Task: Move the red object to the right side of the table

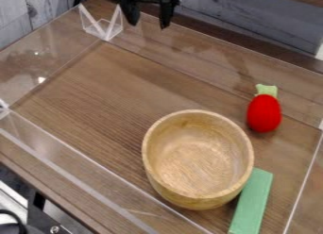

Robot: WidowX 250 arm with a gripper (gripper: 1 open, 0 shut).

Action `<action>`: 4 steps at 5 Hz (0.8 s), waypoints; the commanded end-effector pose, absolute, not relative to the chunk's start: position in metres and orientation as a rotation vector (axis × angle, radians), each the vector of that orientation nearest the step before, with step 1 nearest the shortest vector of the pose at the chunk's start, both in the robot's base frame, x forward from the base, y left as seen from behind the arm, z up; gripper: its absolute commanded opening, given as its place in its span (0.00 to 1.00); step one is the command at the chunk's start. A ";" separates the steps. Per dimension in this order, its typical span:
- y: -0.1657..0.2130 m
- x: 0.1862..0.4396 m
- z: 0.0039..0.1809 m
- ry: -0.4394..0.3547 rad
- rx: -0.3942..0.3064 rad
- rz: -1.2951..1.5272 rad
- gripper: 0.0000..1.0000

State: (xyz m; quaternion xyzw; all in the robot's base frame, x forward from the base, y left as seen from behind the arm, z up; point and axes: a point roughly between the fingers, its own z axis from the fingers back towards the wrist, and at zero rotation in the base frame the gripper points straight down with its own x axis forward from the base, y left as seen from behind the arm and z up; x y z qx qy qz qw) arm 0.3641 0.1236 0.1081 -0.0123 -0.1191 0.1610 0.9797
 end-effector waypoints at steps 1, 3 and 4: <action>0.145 0.367 0.125 -0.296 0.015 0.281 1.00; 0.151 0.362 0.104 -0.283 0.042 0.193 1.00; 0.138 0.360 0.096 -0.291 0.037 0.142 1.00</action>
